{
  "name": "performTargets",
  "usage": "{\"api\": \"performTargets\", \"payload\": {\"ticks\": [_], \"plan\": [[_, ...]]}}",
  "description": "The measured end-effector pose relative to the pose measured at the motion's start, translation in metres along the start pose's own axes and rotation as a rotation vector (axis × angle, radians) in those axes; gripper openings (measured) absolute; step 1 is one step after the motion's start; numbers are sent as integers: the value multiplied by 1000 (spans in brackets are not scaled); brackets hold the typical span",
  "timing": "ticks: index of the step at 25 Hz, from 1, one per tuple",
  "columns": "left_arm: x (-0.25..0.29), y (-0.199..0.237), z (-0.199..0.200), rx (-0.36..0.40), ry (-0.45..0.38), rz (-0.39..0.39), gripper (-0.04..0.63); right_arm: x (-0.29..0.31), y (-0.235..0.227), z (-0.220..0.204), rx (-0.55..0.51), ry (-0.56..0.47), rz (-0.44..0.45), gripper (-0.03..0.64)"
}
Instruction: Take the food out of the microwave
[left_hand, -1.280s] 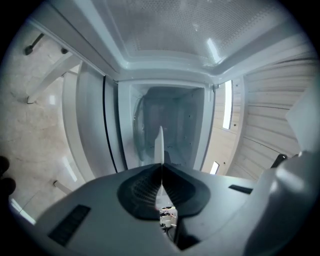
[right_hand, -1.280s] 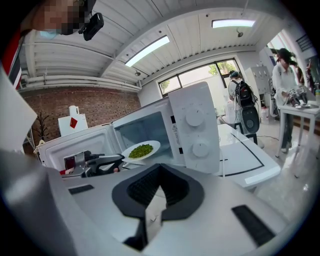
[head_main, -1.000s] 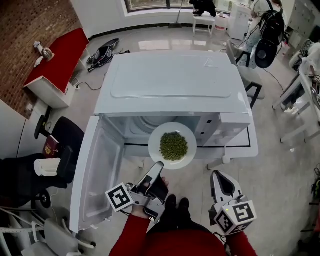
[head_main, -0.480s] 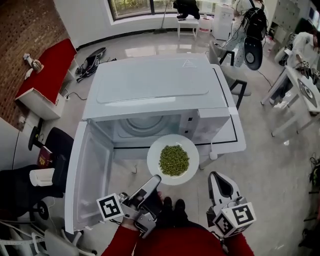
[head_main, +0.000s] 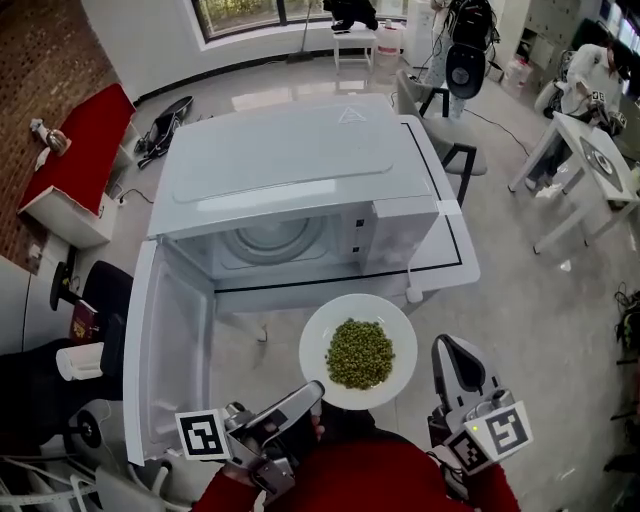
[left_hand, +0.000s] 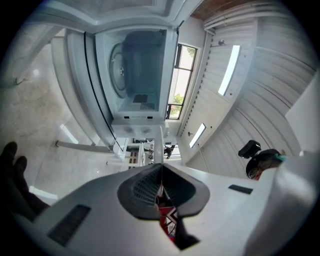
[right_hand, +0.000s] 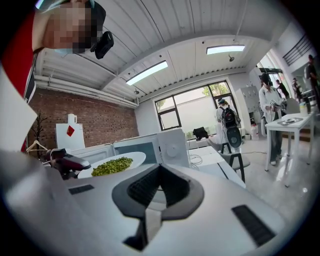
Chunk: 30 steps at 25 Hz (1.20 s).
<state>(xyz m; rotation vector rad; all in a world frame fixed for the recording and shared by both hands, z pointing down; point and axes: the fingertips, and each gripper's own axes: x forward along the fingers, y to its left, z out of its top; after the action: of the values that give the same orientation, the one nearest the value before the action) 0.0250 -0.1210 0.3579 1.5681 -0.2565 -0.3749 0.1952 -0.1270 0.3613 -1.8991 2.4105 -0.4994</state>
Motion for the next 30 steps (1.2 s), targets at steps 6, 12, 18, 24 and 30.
{"api": "performTargets", "payload": {"ticks": [6,12,18,24,30], "plan": [[-5,1,-17,-8,85,21,17,-15,10,7,-49,-22,33,14],[-5,-3,-22,-2,98,2,17,-23,17,7,-41,-27,53,14],[-3,-3,-24,-8,103,-3,17,-25,16,6,-40,-23,45,14],[-3,-1,-22,-19,85,-5,18,-27,15,5,-63,-11,53,14],[-3,2,-20,-26,78,1,17,-22,16,4,-66,-11,65,14]]}}
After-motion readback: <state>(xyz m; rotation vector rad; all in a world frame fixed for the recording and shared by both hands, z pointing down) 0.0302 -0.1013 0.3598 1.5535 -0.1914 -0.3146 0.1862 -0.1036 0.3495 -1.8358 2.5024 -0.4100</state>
